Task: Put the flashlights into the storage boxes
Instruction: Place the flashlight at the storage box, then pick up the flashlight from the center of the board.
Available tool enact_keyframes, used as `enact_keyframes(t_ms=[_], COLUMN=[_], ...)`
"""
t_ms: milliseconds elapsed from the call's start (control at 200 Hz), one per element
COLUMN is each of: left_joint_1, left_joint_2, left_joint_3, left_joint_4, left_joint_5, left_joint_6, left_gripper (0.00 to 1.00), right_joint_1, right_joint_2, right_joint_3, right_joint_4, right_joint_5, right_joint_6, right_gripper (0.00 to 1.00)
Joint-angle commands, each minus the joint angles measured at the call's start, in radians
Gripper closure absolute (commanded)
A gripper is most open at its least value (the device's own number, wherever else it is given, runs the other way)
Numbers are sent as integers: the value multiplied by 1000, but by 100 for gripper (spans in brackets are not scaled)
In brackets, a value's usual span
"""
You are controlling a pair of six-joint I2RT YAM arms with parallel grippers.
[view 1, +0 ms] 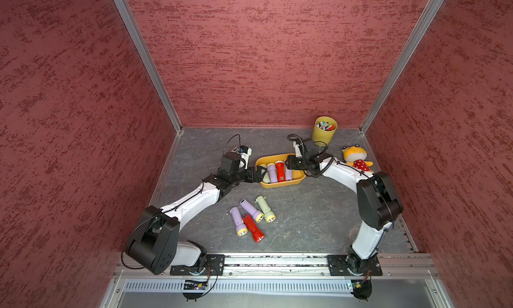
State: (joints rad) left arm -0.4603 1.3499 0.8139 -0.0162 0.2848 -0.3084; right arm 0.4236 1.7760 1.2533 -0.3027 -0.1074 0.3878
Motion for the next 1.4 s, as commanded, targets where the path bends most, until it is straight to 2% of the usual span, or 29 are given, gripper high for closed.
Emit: enact_keyframes(t_ms=[0, 85, 215, 316, 561, 691, 761, 827, 917, 1032, 1122, 1308, 1393], left_joint_1=[0, 3, 5, 11, 8, 5, -3, -32, -93, -187, -212, -261, -265], left_joint_2=[-58, -89, -154, -176, -138, -73, -34, -16, 8, 114, 196, 340, 384], left_joint_3=[-15, -25, -53, -20, 136, 215, 252, 262, 245, 288, 337, 401, 414], left_joint_4=[-41, -65, -61, -141, -408, -486, -547, -593, -628, -726, -833, -925, -937], left_joint_5=[9, 32, 132, 183, 258, 300, 345, 358, 298, 107, 92, -1, -33], left_joint_6=[81, 145, 294, 399, 717, 863, 989, 1157, 1381, 1576, 1717, 1797, 1818], left_gripper=[1, 1, 0, 0, 0, 1, 6, 9, 11, 11, 18, 29, 30], right_joint_1=[10, 37, 101, 112, 109, 110, 110, 110, 110, 109, 110, 110, 110], right_joint_2=[-84, -137, -207, -260, -423, -510, -555, -604, -666, -738, -773, -809, -821], right_joint_3=[-29, -75, -140, -213, -398, -481, -522, -561, -624, -700, -734, -747, -760], right_joint_4=[18, 55, 85, 145, 324, 371, 385, 398, 427, 470, 484, 440, 448], right_joint_5=[14, -11, -33, -61, -31, -20, -7, 7, 22, 37, 31, 43, 41], right_joint_6=[-21, -56, -109, -74, -22, -23, -37, -43, -27, -8, -16, -66, -79], right_gripper=[41, 41, 41, 40, 41, 41, 41, 41, 41, 41, 41, 40, 39])
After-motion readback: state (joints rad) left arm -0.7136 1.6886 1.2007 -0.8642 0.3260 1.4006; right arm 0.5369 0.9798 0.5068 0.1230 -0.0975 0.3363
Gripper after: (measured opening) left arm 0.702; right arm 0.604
